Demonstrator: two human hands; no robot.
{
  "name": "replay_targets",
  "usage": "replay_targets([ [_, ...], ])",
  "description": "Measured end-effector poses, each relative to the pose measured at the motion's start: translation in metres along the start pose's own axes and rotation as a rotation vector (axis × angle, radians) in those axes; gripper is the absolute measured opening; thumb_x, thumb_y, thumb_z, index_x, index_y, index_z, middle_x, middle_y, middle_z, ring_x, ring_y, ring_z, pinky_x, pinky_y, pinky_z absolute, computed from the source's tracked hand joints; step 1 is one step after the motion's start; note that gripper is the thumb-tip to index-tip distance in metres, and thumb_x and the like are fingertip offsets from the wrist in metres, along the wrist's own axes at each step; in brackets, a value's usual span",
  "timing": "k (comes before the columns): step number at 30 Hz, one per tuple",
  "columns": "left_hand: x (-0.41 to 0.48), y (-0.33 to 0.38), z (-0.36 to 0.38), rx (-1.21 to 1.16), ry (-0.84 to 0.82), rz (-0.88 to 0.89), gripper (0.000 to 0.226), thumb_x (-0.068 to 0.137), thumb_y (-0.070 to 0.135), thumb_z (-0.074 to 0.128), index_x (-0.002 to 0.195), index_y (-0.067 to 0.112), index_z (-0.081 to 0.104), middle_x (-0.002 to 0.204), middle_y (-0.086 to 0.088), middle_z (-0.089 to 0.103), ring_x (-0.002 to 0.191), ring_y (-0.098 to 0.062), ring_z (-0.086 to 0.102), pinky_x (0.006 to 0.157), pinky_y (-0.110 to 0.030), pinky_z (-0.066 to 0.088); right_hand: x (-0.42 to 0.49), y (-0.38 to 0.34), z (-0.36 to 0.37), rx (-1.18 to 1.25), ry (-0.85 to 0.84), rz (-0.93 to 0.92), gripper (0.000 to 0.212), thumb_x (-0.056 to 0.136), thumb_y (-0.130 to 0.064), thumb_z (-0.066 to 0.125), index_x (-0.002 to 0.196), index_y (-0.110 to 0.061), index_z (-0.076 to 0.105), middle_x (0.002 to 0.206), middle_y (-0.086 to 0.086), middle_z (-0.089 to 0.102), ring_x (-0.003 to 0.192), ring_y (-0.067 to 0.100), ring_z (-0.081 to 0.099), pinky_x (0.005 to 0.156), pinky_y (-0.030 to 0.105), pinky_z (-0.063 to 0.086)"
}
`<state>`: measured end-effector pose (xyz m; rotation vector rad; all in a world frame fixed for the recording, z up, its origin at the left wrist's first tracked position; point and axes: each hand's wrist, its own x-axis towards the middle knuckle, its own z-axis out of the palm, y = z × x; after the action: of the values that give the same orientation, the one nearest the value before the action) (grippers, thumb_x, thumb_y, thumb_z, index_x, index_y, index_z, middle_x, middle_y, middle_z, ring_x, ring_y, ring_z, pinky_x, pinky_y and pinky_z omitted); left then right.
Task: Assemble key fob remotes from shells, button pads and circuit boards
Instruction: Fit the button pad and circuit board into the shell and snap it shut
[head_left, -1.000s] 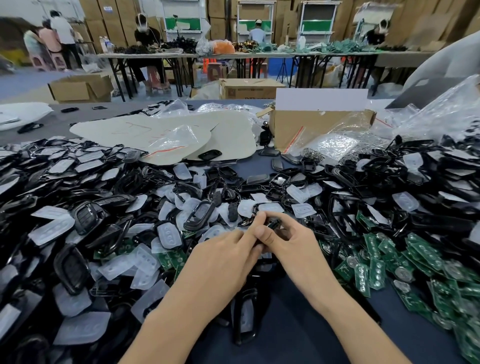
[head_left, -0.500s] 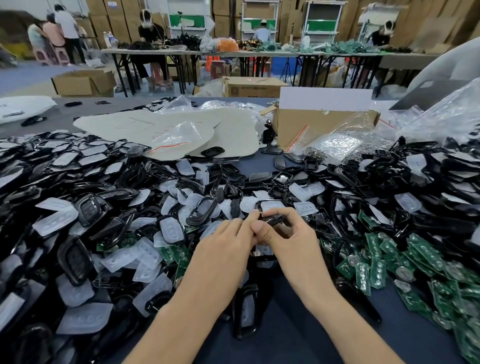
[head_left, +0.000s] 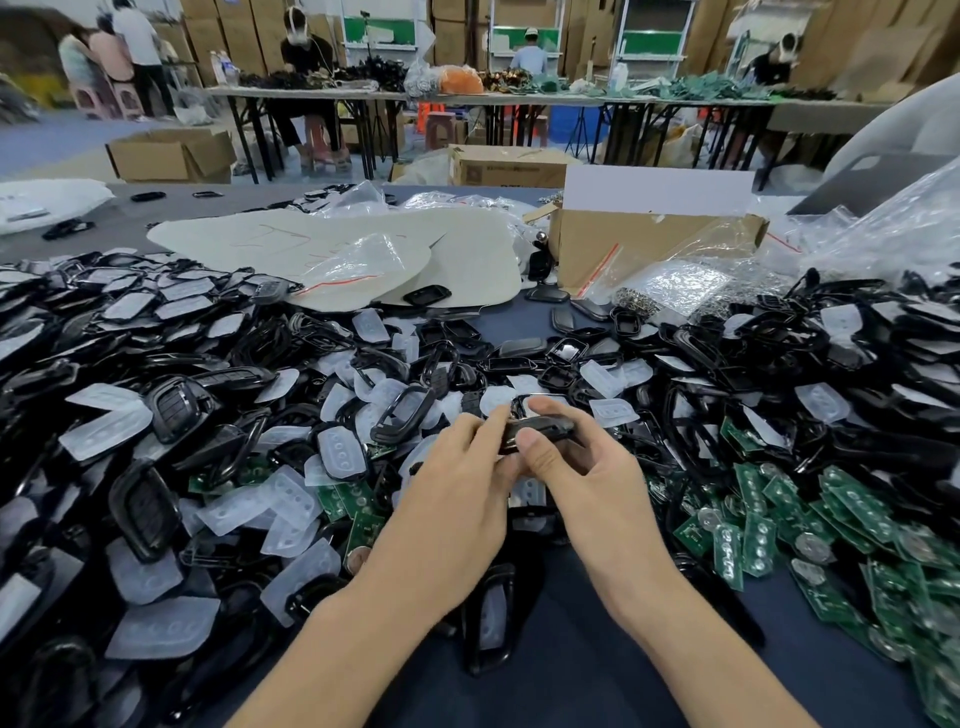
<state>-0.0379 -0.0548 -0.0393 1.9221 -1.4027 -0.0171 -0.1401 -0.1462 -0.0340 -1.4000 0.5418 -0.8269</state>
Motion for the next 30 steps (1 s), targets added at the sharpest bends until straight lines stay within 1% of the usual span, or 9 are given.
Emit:
replay_targets([
  [3, 0.002, 0.001, -0.009, -0.614, -0.041, -0.258, 0.049, 0.096, 0.051, 0.044, 0.139, 0.031, 0.055, 0.118, 0.02, 0.064, 0.108, 0.003, 0.059, 0.09, -0.011, 0.045, -0.001, -0.002, -0.004, -0.072, -0.043, -0.07, 0.024, 0.093, -0.017, 0.07, 0.109, -0.035, 0.067, 0.099, -0.011, 0.076, 0.093, 0.005, 0.071, 0.082, 0.014, 0.052],
  [5, 0.007, -0.002, -0.013, -1.008, -0.004, -0.402, 0.041, 0.092, 0.044, 0.052, 0.12, 0.022, 0.071, 0.106, 0.003, 0.074, 0.09, -0.011, 0.065, 0.073, -0.02, 0.054, -0.003, -0.003, -0.004, -0.126, -0.091, -0.12, 0.033, 0.094, -0.014, 0.07, 0.11, -0.043, 0.066, 0.103, -0.015, 0.075, 0.098, 0.002, 0.07, 0.082, 0.01, 0.05],
  [7, 0.01, -0.003, -0.017, -1.134, -0.006, -0.454, 0.035, 0.091, 0.034, 0.058, 0.112, 0.012, 0.075, 0.107, -0.011, 0.075, 0.086, -0.019, 0.063, 0.068, -0.023, 0.053, -0.006, -0.003, -0.004, -0.141, -0.14, -0.152, 0.043, 0.095, -0.007, 0.068, 0.112, -0.046, 0.065, 0.111, -0.017, 0.073, 0.107, 0.002, 0.068, 0.087, 0.009, 0.048],
  [9, 0.009, -0.003, -0.017, -1.135, -0.017, -0.46, 0.029, 0.093, 0.029, 0.059, 0.11, 0.013, 0.076, 0.108, -0.014, 0.074, 0.086, -0.02, 0.062, 0.071, -0.025, 0.052, -0.006, -0.002, -0.005, -0.171, -0.175, -0.175, 0.049, 0.095, -0.003, 0.066, 0.114, -0.048, 0.063, 0.116, -0.017, 0.071, 0.113, 0.004, 0.065, 0.092, 0.012, 0.048],
  [14, 0.006, -0.002, -0.015, -0.653, 0.186, -0.275, 0.023, 0.1, 0.019, 0.057, 0.104, 0.031, 0.076, 0.09, 0.008, 0.076, 0.073, -0.005, 0.065, 0.071, -0.017, 0.051, -0.006, -0.002, -0.002, -0.1, -0.195, -0.161, 0.046, 0.093, -0.012, 0.067, 0.127, -0.042, 0.061, 0.12, -0.013, 0.07, 0.116, 0.01, 0.065, 0.096, 0.021, 0.052],
  [18, 0.003, 0.004, -0.011, -0.497, 0.316, -0.172, 0.021, 0.098, 0.028, 0.057, 0.1, 0.044, 0.069, 0.101, 0.02, 0.07, 0.099, -0.004, 0.066, 0.085, -0.022, 0.051, -0.007, -0.004, 0.001, 0.04, -0.144, -0.133, 0.032, 0.086, -0.023, 0.069, 0.118, -0.025, 0.067, 0.116, -0.003, 0.073, 0.106, 0.016, 0.071, 0.089, 0.023, 0.056],
  [20, 0.002, 0.006, -0.011, -0.418, 0.354, -0.083, 0.018, 0.096, 0.031, 0.053, 0.103, 0.036, 0.068, 0.1, 0.017, 0.066, 0.101, -0.005, 0.063, 0.085, -0.016, 0.048, -0.007, -0.004, 0.003, 0.097, -0.079, -0.133, 0.026, 0.084, -0.023, 0.068, 0.11, -0.021, 0.07, 0.111, -0.002, 0.075, 0.099, 0.013, 0.073, 0.083, 0.02, 0.057],
  [23, 0.001, 0.007, -0.008, -0.43, 0.351, -0.042, 0.022, 0.096, 0.028, 0.053, 0.107, 0.019, 0.07, 0.101, 0.013, 0.065, 0.102, -0.008, 0.063, 0.084, -0.013, 0.045, -0.007, -0.004, 0.004, 0.08, -0.034, -0.148, 0.022, 0.084, -0.024, 0.067, 0.105, -0.022, 0.072, 0.104, -0.003, 0.077, 0.089, 0.012, 0.074, 0.076, 0.016, 0.056],
  [30, 0.0, 0.012, -0.013, -0.504, 0.258, -0.048, 0.016, 0.096, 0.031, 0.055, 0.106, 0.037, 0.065, 0.104, 0.021, 0.064, 0.099, -0.004, 0.063, 0.08, -0.01, 0.043, -0.01, -0.004, 0.001, -0.017, 0.009, -0.218, 0.017, 0.087, -0.026, 0.066, 0.102, -0.03, 0.073, 0.102, -0.006, 0.077, 0.092, 0.01, 0.073, 0.081, 0.018, 0.055],
])
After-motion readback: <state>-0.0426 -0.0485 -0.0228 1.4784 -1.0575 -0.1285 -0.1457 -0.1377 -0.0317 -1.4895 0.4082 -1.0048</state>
